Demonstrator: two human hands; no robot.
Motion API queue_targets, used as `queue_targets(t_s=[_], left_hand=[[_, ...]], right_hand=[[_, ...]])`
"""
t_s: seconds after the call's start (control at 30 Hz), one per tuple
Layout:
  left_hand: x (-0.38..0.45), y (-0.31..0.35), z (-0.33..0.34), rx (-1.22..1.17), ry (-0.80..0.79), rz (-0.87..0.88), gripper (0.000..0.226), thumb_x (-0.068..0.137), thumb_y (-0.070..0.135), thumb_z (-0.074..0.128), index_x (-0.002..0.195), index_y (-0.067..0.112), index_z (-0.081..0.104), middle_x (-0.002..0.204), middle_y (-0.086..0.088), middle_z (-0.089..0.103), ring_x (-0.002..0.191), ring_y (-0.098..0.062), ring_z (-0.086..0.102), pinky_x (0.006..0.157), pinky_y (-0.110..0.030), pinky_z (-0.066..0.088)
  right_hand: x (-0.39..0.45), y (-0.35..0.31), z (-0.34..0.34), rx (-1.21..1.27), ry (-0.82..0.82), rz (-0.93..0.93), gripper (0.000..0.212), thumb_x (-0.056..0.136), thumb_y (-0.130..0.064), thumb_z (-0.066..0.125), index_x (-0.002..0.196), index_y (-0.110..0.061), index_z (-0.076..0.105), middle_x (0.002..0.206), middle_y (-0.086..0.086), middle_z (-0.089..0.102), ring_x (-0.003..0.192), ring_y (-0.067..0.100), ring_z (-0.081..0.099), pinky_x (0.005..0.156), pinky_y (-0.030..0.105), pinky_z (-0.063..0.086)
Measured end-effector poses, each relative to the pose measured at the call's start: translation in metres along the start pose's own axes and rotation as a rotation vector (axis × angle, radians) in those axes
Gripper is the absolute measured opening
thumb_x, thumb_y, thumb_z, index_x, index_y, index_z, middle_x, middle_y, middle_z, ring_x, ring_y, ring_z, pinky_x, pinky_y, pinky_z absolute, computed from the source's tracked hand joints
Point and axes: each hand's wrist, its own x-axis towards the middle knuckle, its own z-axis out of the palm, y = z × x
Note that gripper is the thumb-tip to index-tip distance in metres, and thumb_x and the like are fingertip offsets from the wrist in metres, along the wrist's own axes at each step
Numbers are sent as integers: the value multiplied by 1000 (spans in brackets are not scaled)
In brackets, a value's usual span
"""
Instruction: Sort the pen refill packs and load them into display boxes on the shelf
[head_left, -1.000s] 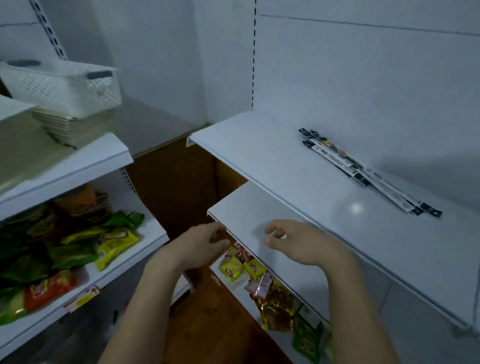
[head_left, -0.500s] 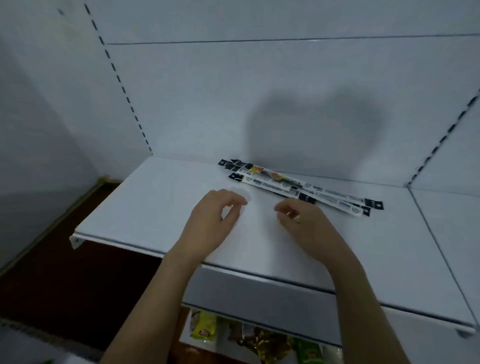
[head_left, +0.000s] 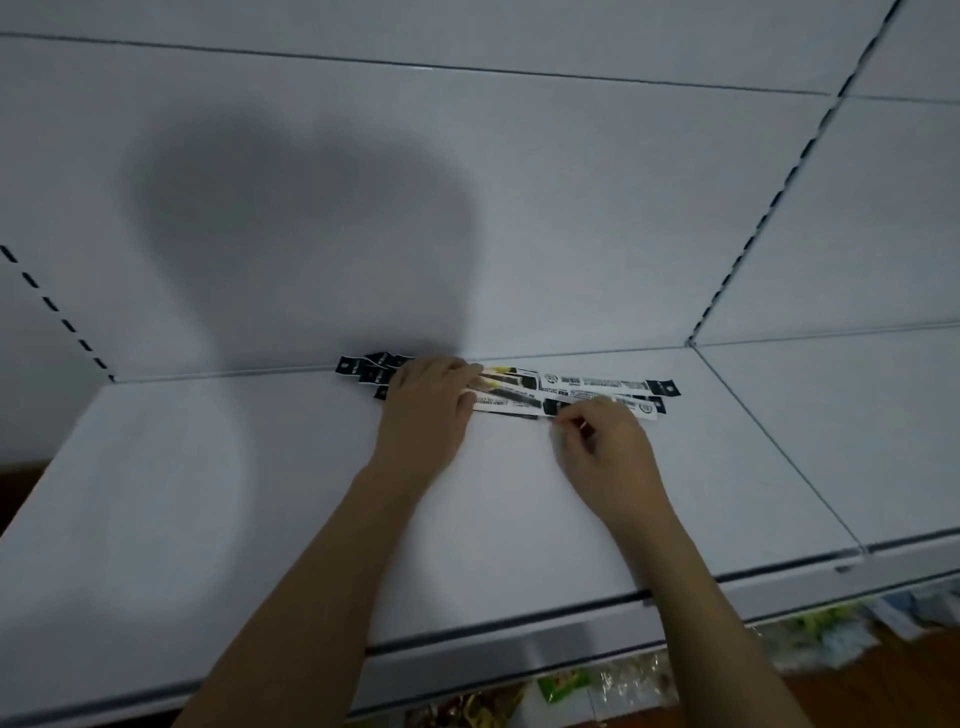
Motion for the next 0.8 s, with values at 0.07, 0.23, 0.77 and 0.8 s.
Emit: queue_targets(t_s=[0.07,0.23,0.77,0.8], left_hand=[[1,2,-5,-3,50,13,19,87,16,64,102,22,73,99,3,68,96,-25,58,87,-42,46],[-7,6,-18,17,133,9,16,84,12,68,93,24,75,89,4,68,87,-25,60,82,-39,43],[-56,14,-57,53,50,-56,18,72,12,52,83,17,65,80,2,69,75,-25,63,69,-33,39],[-55,17,-59,51,78,-70,21,75,11,48,87,13,64,81,-2,69,74,-28,62,69,-33,39]], right_hand=[[2,-3,4,-53,-4,-2,12,89,-8,61,90,-15,70,91,-8,61,89,13,51,73,22,38],[6,-10,6,31,37,27,15,91,-9,57,91,-20,67,89,-10,60,84,15,54,72,30,44],[7,-24,19,277,50,-139,17,95,-3,54,104,-15,63,101,-4,60,74,12,55,69,30,47],[6,-24,20,287,17,-139,18,95,-4,54,105,-16,63,102,-5,62,74,11,55,69,30,47]])
